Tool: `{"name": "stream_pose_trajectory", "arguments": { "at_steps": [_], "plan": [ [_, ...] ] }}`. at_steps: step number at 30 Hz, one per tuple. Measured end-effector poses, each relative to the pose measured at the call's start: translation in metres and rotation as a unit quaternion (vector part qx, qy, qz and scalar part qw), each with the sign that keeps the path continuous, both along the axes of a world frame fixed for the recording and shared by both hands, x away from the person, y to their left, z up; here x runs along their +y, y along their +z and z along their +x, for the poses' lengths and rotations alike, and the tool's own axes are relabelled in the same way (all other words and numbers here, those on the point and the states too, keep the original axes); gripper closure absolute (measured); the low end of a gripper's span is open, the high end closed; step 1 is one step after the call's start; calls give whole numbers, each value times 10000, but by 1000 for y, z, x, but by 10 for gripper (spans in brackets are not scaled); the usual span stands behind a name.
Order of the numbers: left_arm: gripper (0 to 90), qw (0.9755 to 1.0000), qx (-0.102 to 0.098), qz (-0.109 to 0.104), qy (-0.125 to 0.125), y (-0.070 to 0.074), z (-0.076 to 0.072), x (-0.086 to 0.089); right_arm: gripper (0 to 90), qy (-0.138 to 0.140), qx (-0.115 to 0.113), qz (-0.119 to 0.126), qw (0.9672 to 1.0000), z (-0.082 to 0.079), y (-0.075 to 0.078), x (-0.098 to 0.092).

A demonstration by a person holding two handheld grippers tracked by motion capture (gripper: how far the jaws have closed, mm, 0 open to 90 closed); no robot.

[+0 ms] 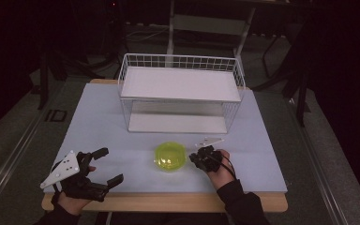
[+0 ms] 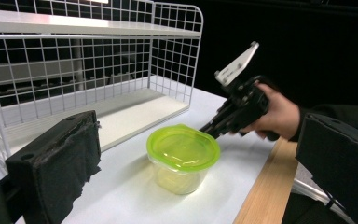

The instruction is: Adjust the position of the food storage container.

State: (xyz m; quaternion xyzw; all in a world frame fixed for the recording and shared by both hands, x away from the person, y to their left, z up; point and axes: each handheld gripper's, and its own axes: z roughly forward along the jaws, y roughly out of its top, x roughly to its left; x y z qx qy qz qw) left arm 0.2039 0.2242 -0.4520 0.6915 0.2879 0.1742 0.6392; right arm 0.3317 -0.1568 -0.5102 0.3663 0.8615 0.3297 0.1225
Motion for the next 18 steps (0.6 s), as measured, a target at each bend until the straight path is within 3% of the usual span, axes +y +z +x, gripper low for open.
{"name": "stream_pose_trajectory", "arguments": {
  "at_steps": [2, 3, 5, 7, 8, 10, 12, 15, 16, 18],
  "plan": [
    [5, 10000, 0, 0, 0, 0, 0, 0, 809, -2, -67, -58, 10000, -1, 3, -3],
    [5, 10000, 9, 52, -18, 0, 0, -1, 696, -1, -202, -106, 9997, -5, 9, -8],
    [5, 10000, 21, 75, -37, 0, 1, -2, 607, 4, -368, -141, 9992, -10, 15, -13],
    [5, 9999, 19, 97, -71, 0, 2, -3, 485, -30, -524, -20, 9986, -16, 23, -19],
    [5, 9999, 19, 97, -71, 0, 2, -3, 485, -30, -524, -20, 9986, -16, 23, -19],
    [5, 9999, -20, 135, -44, 0, 4, -5, 337, -140, -793, 226, 9965, -26, 34, -29],
    [5, 9999, -25, 160, -49, 0, 6, -6, 182, -96, -850, 393, 9956, -31, 41, -35],
    [5, 9997, -37, 216, -53, 0, 7, -9, 160, -120, -884, 467, 9949, -34, 45, -37],
    [5, 9997, -27, 240, -77, 1, 8, -10, 108, -122, -955, 638, 9933, -42, 52, -40],
    [5, 9996, -27, 267, -102, 1, 9, -12, 108, -124, -936, 634, 9935, -44, 54, -39]
  ]
}}
